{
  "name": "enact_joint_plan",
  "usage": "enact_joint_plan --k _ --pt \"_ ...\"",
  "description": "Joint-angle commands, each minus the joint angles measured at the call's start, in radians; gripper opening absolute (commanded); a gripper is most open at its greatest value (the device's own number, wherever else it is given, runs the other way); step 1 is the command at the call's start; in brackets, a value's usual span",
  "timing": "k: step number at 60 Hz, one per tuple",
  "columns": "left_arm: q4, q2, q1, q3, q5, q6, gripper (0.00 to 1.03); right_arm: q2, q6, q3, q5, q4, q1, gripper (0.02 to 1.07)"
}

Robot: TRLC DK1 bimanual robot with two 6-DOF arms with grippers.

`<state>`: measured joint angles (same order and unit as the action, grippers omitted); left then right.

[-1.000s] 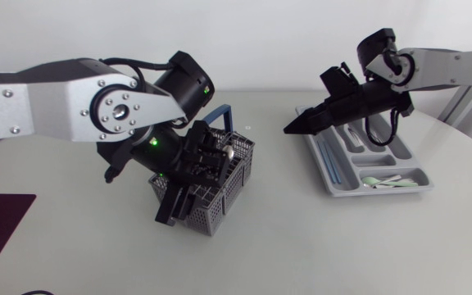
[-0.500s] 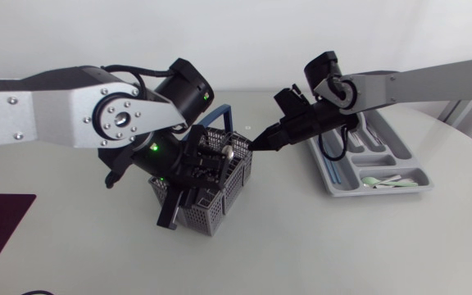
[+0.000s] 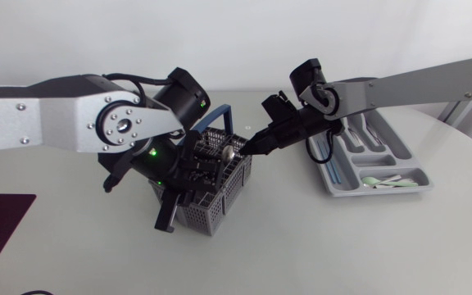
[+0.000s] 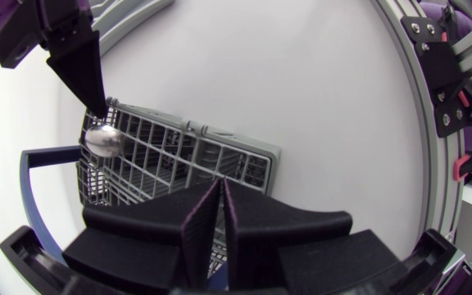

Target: Unload the cutlery basket into the drawer organizer.

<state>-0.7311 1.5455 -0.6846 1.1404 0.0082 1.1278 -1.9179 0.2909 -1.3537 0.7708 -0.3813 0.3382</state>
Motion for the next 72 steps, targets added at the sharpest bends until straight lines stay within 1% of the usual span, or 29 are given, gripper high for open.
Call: enact_joint_plan --k 1,4,6,8,10,22,25,39,72 --pt "-0.002 0.015 0.002 -0.019 -0.005 -0.011 0.17 0.054 -0.018 0.015 0.005 -0.001 -0.016 0.07" --pt "-0.002 0.01 -0.001 -0.019 -0.005 -0.011 0.17 0.066 -0.024 0.016 0.008 -0.002 -0.019 0.08" --pt "-0.002 0.007 -0.001 -0.019 -0.005 -0.011 0.17 0.079 -0.032 0.018 0.01 -0.004 -0.019 0.17" --pt "-0.002 0.008 -0.003 -0.021 -0.005 -0.011 0.17 0.082 -0.038 0.019 0.012 -0.005 -0.019 0.28" --pt "-0.002 0.008 -0.001 -0.024 -0.005 -0.011 0.17 0.082 -0.044 0.018 0.013 -0.01 -0.011 0.36" --pt "-0.002 0.007 -0.001 -0.033 -0.005 -0.011 0.17 0.069 -0.07 0.007 0.013 -0.016 0.01 0.36" --pt "-0.002 0.005 -0.001 -0.033 -0.005 -0.01 0.17 0.057 -0.075 -0.007 0.015 -0.031 0.015 0.4" --pt "-0.001 0.001 0.002 -0.037 -0.005 -0.008 0.17 0.02 -0.078 -0.038 0.018 -0.061 0.041 0.4" --pt "0.001 -0.002 0.008 -0.045 -0.005 0.0 0.17 -0.032 -0.093 -0.085 0.032 -0.074 0.067 0.4"
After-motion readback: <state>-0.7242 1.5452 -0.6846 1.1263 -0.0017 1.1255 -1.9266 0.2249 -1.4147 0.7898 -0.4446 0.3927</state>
